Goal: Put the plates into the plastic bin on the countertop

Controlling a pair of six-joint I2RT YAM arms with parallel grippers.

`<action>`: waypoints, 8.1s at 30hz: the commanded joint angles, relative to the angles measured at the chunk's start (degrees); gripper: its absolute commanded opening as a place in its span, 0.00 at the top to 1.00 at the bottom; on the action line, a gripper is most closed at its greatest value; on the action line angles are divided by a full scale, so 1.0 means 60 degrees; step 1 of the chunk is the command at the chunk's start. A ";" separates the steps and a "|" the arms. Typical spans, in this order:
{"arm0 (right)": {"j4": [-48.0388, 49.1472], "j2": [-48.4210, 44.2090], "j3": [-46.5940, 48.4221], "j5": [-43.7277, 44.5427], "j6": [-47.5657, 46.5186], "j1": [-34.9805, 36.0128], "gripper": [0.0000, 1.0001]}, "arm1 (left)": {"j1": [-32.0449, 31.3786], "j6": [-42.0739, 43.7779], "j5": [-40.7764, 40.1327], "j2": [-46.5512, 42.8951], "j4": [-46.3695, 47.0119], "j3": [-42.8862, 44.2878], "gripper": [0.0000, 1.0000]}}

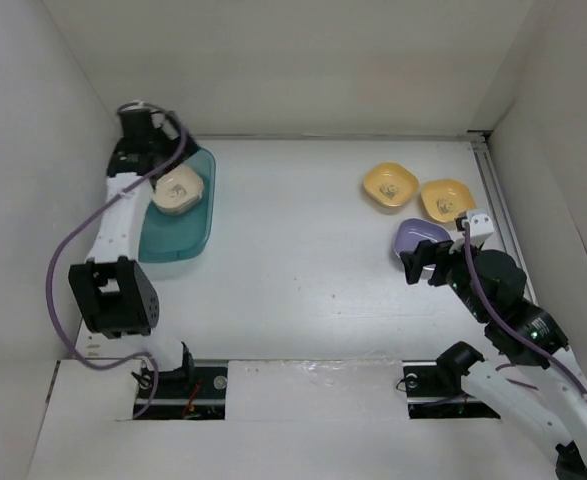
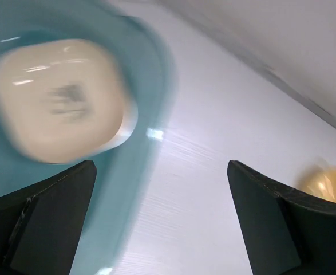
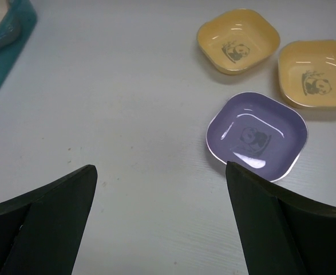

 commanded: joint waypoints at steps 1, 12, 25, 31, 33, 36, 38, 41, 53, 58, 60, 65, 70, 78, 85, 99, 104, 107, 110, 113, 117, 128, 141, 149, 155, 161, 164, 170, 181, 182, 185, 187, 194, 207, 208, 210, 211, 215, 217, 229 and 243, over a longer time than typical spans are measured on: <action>-0.0513 -0.0061 0.0656 0.1325 0.0399 -0.0053 0.00 | -0.2998 -0.0207 -0.0497 -0.1786 0.0652 -0.0139 0.00; -0.2536 -0.0457 0.2927 0.3014 0.0766 -0.0053 0.00 | -1.0151 -0.1000 -0.2654 0.1533 0.0917 0.0716 0.00; -0.2742 -0.1072 0.2796 0.2150 0.0766 -0.0053 0.00 | -1.1359 -0.1233 -0.2554 0.5213 0.1266 0.3360 0.02; -0.2450 -0.0969 0.2518 0.1960 0.0766 -0.0053 0.00 | -1.1359 -0.1498 -0.2304 0.5448 0.1722 0.3857 0.02; -0.2333 -0.0969 0.2416 0.1872 0.0766 -0.0053 0.00 | -1.1359 -0.1498 -0.2538 0.5842 0.1459 0.4559 0.03; -0.2331 -0.0969 0.2328 0.1871 0.0766 -0.0053 0.00 | -1.1359 -0.1498 -0.2830 0.6604 0.1078 0.5524 0.06; -0.2331 -0.1071 0.2328 0.1871 0.0679 -0.0053 0.00 | -1.1359 -0.1498 -0.3050 0.7014 0.0727 0.6024 0.11; -0.2418 -0.1174 0.2415 0.1871 0.0678 -0.0053 0.00 | -1.1359 -0.1585 -0.3387 0.7645 0.0419 0.6553 0.23; -0.2419 -0.1350 0.2416 0.1871 0.0590 -0.0053 0.00 | -1.1359 -0.1863 -0.3709 0.7606 0.0096 0.5971 0.97; -0.1908 -0.1350 0.1935 0.1871 0.0590 -0.0053 0.00 | -1.1359 -0.1719 -0.3886 0.5175 0.0957 0.2838 1.00; -0.1498 -0.1058 0.1844 0.1754 0.0590 -0.0053 0.00 | -1.1025 -0.1468 -0.3725 0.3962 0.0960 0.2206 1.00; -0.0006 -0.0195 0.1114 0.1081 0.0590 -0.0053 0.00 | -0.9561 -0.1366 -0.3826 0.1673 -0.0033 0.0960 1.00; 0.2394 0.1588 0.0702 0.0071 0.0007 -0.0053 0.00 | -0.6897 -0.1454 -0.4120 0.0031 -0.0680 0.0622 1.00; 0.3703 0.4287 0.1229 -0.0675 -0.0274 -0.0491 0.00 | -0.1537 -0.1571 -0.2922 0.0187 -0.0681 0.0710 1.00; 0.4216 0.5693 0.1403 -0.0942 -0.0903 -0.1399 0.00 | -0.0228 -0.1585 -0.2743 0.0980 -0.0593 0.0214 1.00; 0.3629 1.0163 0.4758 -0.3122 -0.2442 -0.3656 0.00 | -0.0227 -0.1820 -0.3915 0.1244 -0.0930 0.0679 0.02; 0.3821 1.0996 0.5416 -0.3708 -0.2792 -0.3949 0.00 | -0.0227 -0.1469 -0.3272 0.0719 -0.1032 0.0797 0.00; 0.3018 1.2211 0.6569 -0.3623 -0.3160 -0.3950 0.00 | -0.0227 -0.0884 -0.2364 0.0045 -0.0944 0.0680 0.00; 0.2429 1.3384 0.7175 -0.4030 -0.3262 -0.4038 0.00 | -0.0678 -0.0517 -0.2260 -0.0307 -0.1089 0.0883 0.00; 0.2545 1.3985 0.7264 -0.4236 -0.3262 -0.4038 0.00 | -0.0769 -0.0414 -0.1489 -0.0585 -0.1237 0.0843 0.00; 0.2781 1.4513 0.6972 -0.4237 -0.3262 -0.3936 0.08 | -0.0870 -0.0414 -0.0372 -0.0894 -0.0814 0.0651 0.00; 0.2680 1.5393 0.7540 -0.3578 -0.2896 -0.3570 0.48 | -0.2452 0.0128 -0.0150 -0.0792 -0.1032 0.0871 0.00; 0.3280 1.3300 0.6063 -0.5087 -0.4666 -0.1316 1.00 | -0.4107 0.1154 0.0376 0.0013 -0.1793 0.1587 0.00; 0.2136 1.2406 0.6239 -0.3768 -0.6088 0.1351 1.00 | -0.4401 0.1608 0.1593 0.0657 -0.2027 0.1676 0.00; 0.2136 1.2200 0.6618 -0.2409 -0.6177 0.2217 1.00 | -0.4752 0.1608 0.1739 0.1054 -0.2116 0.1794 0.05; 0.1890 1.2346 0.7453 -0.1586 -0.6455 0.2334 1.00 | -0.5192 0.1696 0.1564 0.1244 -0.2307 0.1794 0.30; 0.1625 1.2449 0.7835 -0.1338 -0.6557 0.2422 1.00 | -0.5280 0.1696 0.1448 0.1331 -0.2307 0.1794 0.66; 0.1754 1.1615 0.7472 -0.1688 -0.6646 0.2714 1.00 | -0.5280 0.1505 0.0847 0.1537 -0.2307 0.1968 0.95; 0.2898 1.0020 0.5274 -0.0458 -0.5227 0.2160 0.00 | -0.3554 -0.0133 -0.2155 0.0044 -0.1430 0.1150 1.00; 0.3043 0.9901 0.5084 -0.0458 -0.4921 0.2043 0.00 | -0.3334 -0.0237 -0.2259 -0.0160 -0.1326 0.1047 1.00; 0.3234 0.9492 0.4336 -0.0794 -0.4524 0.1719 0.00 | -0.2339 -0.0908 -0.2434 -0.0439 -0.0857 0.0418 1.00; 0.3323 0.9345 0.3913 -0.0896 -0.4347 0.1515 0.00 | -0.1591 -0.1203 -0.2553 -0.0615 -0.0580 -0.0080 1.00; 0.3792 0.8948 0.3003 -0.0928 -0.3717 0.1426 0.00 | -0.0081 -0.1878 -0.2743 -0.0251 -0.0168 -0.0272 1.00; 0.3557 0.8406 0.2899 -0.0752 -0.1639 -0.0373 0.00 | 0.0125 -0.1953 -0.1925 -0.0524 0.0184 -0.0287 0.00; 0.3557 0.8406 0.2899 -0.0751 -0.1404 -0.0941 0.00 | 0.0125 -0.1952 -0.1792 -0.0731 0.0184 -0.0287 0.00; 0.3238 0.8507 0.2811 -0.0227 -0.0123 -0.1530 0.00 | 0.0125 -0.1544 -0.1485 -0.1272 0.0374 -0.0433 0.00; 0.2989 0.8508 0.2811 0.0531 0.0424 -0.2142 0.00 | 0.0125 -0.1382 -0.1034 -0.1406 0.0374 -0.0433 0.00; 0.2664 0.8713 0.2301 0.0831 0.2082 -0.3972 0.00 | -0.0328 -0.0649 -0.0341 -0.1495 0.0374 -0.0141 0.00; 0.2853 0.8801 0.2095 0.0730 0.2713 -0.4679 0.00 | -0.0329 -0.0648 -0.0021 -0.1495 0.0197 -0.0052 0.00; 0.3367 1.1040 0.2925 0.0348 0.3403 -0.7376 0.00 | -0.0329 -0.0238 0.2721 -0.1202 0.0857 -0.0272 0.00; 0.2180 1.3502 0.4759 0.0011 0.3168 -0.7846 0.83 | -0.0607 0.0070 0.2721 -0.0689 0.0813 -0.0272 0.00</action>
